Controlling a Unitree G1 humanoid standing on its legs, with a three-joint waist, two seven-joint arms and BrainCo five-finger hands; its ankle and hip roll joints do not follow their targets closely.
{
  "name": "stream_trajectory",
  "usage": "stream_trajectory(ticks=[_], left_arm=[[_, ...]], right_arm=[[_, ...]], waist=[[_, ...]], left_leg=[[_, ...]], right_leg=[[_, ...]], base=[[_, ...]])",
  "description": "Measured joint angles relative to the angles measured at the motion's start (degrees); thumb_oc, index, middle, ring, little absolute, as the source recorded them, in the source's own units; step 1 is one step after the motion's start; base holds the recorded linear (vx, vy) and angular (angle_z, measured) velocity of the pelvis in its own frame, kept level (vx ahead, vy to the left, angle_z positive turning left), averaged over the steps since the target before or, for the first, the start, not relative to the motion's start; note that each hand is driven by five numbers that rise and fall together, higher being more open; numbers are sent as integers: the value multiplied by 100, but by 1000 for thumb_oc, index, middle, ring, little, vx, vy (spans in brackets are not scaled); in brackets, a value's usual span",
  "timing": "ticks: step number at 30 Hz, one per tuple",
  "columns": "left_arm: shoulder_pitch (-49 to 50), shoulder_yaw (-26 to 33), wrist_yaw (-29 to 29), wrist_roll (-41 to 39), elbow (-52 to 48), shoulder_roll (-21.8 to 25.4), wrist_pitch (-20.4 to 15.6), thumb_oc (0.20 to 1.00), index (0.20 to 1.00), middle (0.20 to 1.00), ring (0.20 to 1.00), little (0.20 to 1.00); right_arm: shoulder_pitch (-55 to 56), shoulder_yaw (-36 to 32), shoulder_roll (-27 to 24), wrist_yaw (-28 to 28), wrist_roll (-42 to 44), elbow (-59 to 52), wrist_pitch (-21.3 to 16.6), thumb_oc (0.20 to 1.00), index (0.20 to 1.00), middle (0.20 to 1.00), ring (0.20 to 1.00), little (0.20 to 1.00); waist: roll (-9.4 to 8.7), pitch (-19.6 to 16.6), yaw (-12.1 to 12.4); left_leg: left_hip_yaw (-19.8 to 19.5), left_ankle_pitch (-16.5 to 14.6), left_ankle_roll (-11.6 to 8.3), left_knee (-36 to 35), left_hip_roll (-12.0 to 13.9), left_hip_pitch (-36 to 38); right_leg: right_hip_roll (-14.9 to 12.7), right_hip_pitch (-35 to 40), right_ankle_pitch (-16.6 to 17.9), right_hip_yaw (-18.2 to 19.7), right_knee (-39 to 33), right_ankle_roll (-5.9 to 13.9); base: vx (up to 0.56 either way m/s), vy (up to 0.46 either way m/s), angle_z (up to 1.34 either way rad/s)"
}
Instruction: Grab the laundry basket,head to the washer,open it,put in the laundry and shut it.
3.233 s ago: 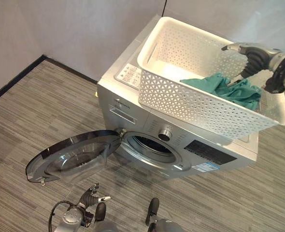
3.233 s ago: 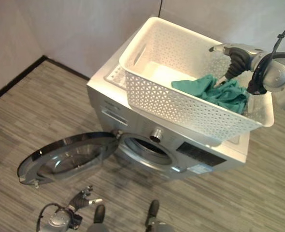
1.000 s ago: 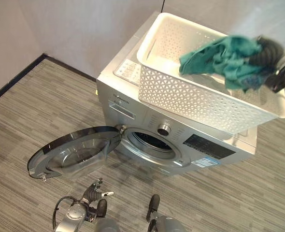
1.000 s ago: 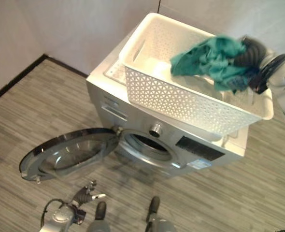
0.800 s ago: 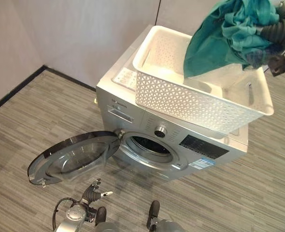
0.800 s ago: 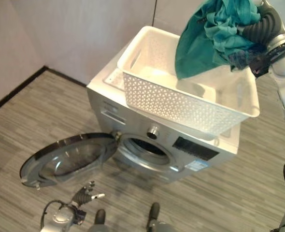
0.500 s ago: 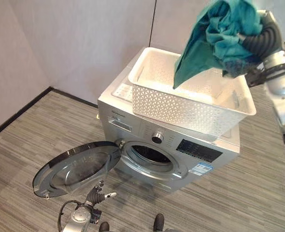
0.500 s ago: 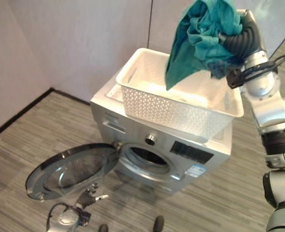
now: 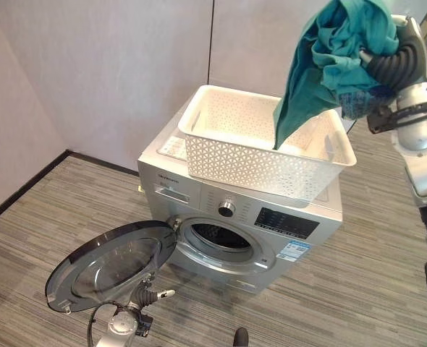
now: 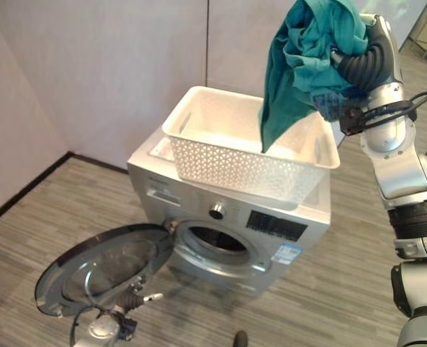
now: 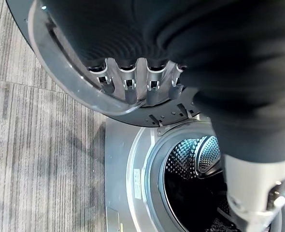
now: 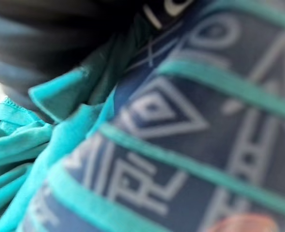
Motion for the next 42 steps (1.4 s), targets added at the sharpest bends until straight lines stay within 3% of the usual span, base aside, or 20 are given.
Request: stream_trajectory(ticks=[11,16,22,25,31,34,38,42], left_arm=[[5,15,57,217,221,-76,1,1000,1000,1000,1000,1000],[21,27,63,217,337,-150,0,1000,1000,1000,1000,1000],[44,83,67,215,361,-183,-7,1000,1000,1000,1000,1000],[68,125,71,215,334,-196,-35,1000,1000,1000,1000,1000],[122,128,73,217,-150,-197,-113,1000,1000,1000,1000,1000],[232,101,72,242,-819,-19,-244,1000,1000,1000,1000,1000],[309,38,-22,448,-1840,390,-421,1000,1000,1000,1000,1000],[275,-343,-399,683,-2635,1194,-573,1000,1000,1000,1000,1000]], right_arm=[[748,-1080,149,-224,-357,-1702,-248,200,200,200,200,200],[1103,-1472,144,-234,-438,-2002,-377,200,200,200,200,200],[2239,-1970,225,-84,-279,-2546,-478,200,200,200,200,200],[2904,-2119,497,209,23,-2963,-624,200,200,200,200,200],[3926,-1924,838,1027,518,-3355,-719,200,200,200,200,200],[4454,-1593,931,1458,1228,-3460,-804,200,200,200,200,200],[4990,-684,935,2150,1842,-3554,-731,200,200,200,200,200],[4974,-48,940,2443,2167,-3535,-579,200,200,200,200,200]], waist=[[-85,-57,-176],[-130,-97,-387],[-104,-103,-597],[-91,-103,-626],[-90,-103,-633],[-129,-110,-613],[-131,-74,-542],[-129,-14,-518]], left_leg=[[383,-85,158,-2,-242,201],[592,-107,188,-5,-282,258],[749,-137,209,-34,-285,330],[847,-162,229,-37,-276,370],[896,-167,232,-36,-272,374],[837,-155,218,-35,-250,309],[793,-141,194,-35,-199,309],[659,-128,174,-32,-177,308]], right_leg=[[-189,-37,57,368,-2,136],[-203,-102,66,556,-13,204],[-196,-111,69,686,-48,225],[-177,-129,71,769,-49,231],[-201,-158,56,808,-50,209],[-197,-187,57,743,-50,209],[-171,-133,53,655,-50,214],[-169,-81,35,553,-50,198]], base=[[-19,50,-16],[-5,4,-21],[-5,-12,-12],[-9,-22,-12],[-22,-48,-5],[-16,-50,7],[0,-48,9],[19,-31,11]])
